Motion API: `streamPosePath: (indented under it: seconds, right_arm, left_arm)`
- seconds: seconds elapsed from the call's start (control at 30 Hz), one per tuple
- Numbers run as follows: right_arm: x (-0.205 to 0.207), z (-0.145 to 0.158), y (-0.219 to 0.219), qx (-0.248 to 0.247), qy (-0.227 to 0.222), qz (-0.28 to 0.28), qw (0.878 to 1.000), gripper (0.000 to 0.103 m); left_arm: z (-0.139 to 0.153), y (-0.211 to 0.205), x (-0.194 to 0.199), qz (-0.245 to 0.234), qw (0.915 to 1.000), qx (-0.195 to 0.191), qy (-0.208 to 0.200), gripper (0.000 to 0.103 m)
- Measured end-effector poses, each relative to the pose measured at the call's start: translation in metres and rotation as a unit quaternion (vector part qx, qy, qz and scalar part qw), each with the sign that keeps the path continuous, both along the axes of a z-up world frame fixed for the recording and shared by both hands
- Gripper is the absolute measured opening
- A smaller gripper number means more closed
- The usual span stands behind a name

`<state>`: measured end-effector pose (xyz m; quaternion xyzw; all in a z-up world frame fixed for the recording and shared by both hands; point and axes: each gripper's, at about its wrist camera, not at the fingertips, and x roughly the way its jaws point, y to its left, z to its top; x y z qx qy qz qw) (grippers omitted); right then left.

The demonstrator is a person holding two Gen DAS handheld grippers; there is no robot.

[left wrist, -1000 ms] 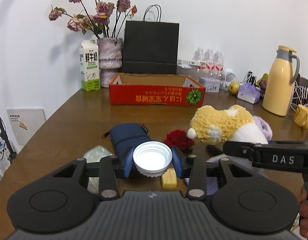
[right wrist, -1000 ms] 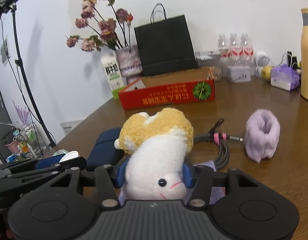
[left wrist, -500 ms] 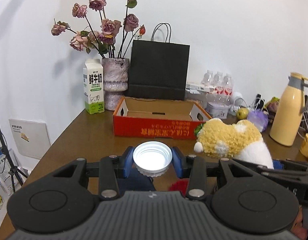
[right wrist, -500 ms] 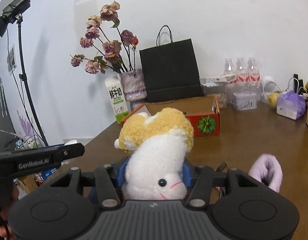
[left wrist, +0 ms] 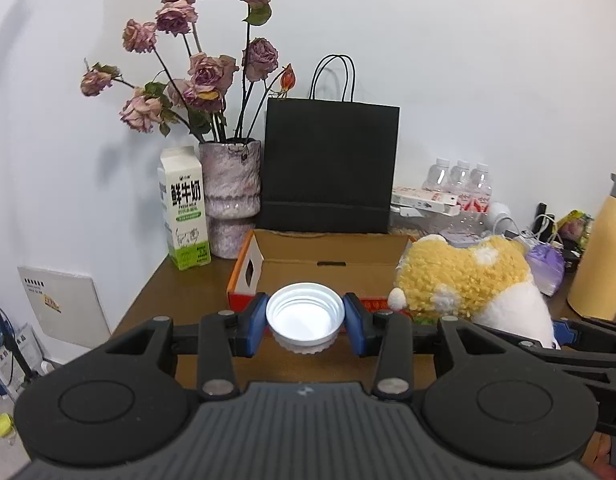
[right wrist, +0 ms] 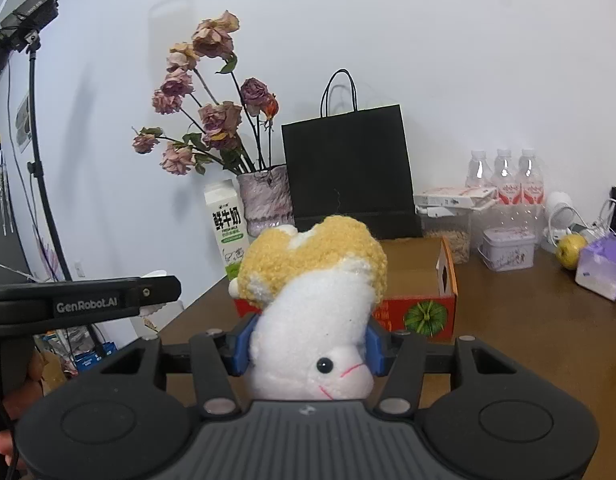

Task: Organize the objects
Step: 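Carry the cap and the plush toy with both grippers over the red cardboard box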

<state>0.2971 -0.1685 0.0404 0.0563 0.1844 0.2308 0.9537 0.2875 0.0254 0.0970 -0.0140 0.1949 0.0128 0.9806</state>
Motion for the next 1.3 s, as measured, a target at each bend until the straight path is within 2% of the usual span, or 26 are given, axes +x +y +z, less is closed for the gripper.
streamPosePath:
  seconds: [0.13, 0.4, 0.6, 0.77, 0.93, 1.3]
  right_arm:
    - [0.033, 0.009, 0.005, 0.005, 0.012, 0.003, 1.000, 0.052]
    - [0.106, 0.023, 0.019, -0.008, 0.026, -0.002, 1.000, 0.052]
    - [0.156, 0.027, 0.026, -0.025, 0.034, -0.012, 0.999, 0.052]
    - [0.201, 0.022, 0.030, -0.038, 0.054, -0.019, 0.998, 0.052]
    - [0.240, 0.011, 0.036, -0.061, 0.071, -0.021, 0.995, 0.052]
    - [0.307, -0.025, 0.054, -0.099, 0.115, -0.021, 0.988, 0.053]
  left_arm:
    - [0.007, -0.002, 0.028, 0.006, 0.9998, 0.017, -0.004, 0.041]
    - [0.013, 0.003, 0.101, 0.018, 0.9995, 0.016, 0.021, 0.041]
    - [0.014, 0.009, 0.152, 0.030, 0.9989, 0.011, 0.034, 0.041]
    - [0.009, 0.009, 0.187, 0.046, 0.9980, 0.024, 0.037, 0.041]
    - [-0.001, 0.009, 0.223, 0.051, 0.9970, 0.029, 0.051, 0.041]
    - [-0.053, 0.000, 0.294, 0.055, 0.9902, 0.069, 0.108, 0.041]
